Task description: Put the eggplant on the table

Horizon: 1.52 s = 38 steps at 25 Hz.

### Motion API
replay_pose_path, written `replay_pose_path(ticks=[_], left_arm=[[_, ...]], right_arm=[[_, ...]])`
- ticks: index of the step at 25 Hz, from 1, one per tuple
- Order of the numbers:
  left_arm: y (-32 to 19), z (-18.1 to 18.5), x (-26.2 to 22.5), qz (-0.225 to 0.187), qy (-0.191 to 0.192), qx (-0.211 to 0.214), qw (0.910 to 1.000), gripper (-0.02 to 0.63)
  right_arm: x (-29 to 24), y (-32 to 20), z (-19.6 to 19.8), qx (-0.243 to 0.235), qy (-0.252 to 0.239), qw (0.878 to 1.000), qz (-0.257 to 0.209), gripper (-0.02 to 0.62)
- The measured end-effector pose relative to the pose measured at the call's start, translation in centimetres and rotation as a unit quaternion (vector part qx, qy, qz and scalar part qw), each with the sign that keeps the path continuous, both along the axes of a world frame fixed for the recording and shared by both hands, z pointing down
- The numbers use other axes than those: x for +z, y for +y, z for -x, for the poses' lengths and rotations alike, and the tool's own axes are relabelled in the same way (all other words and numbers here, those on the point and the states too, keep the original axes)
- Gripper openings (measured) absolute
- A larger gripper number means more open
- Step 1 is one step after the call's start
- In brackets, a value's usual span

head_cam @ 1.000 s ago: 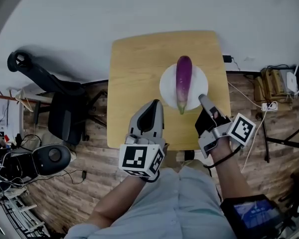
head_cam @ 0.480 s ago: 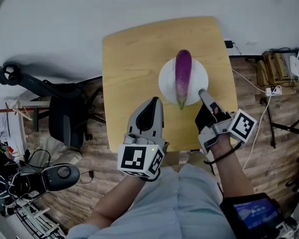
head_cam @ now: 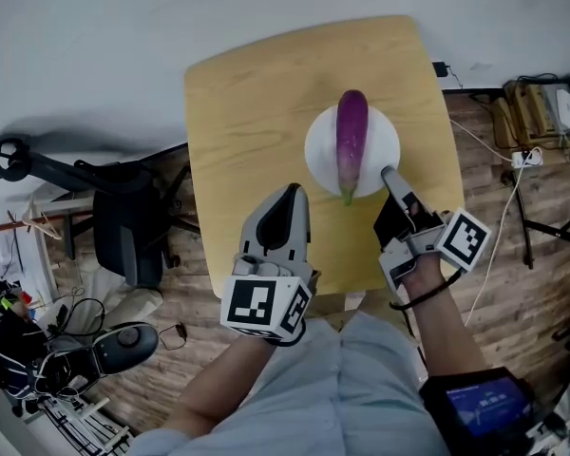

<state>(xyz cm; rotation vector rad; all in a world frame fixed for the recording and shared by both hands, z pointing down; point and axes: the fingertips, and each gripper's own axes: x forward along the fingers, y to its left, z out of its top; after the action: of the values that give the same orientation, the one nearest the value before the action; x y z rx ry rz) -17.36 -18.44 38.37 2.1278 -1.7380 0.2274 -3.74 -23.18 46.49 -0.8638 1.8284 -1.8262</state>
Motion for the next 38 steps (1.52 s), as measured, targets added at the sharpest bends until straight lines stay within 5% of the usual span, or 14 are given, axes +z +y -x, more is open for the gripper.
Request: replay_pose_path(ticks=[31,38], left_arm=[[-3.5,0.6,4.4,0.049,-0.005,0.026,0.9985,0.006],[-6.1,-0.9,8.3,0.072,-0.027,0.075,0.9942,0.006]], right_arm=[[7.0,-0.7,-1.9,0.028,0.037,0.997,0.063,0.013],[7.9,-0.6,-2.3,0.032,0.042,0.996,0.075,0.014]])
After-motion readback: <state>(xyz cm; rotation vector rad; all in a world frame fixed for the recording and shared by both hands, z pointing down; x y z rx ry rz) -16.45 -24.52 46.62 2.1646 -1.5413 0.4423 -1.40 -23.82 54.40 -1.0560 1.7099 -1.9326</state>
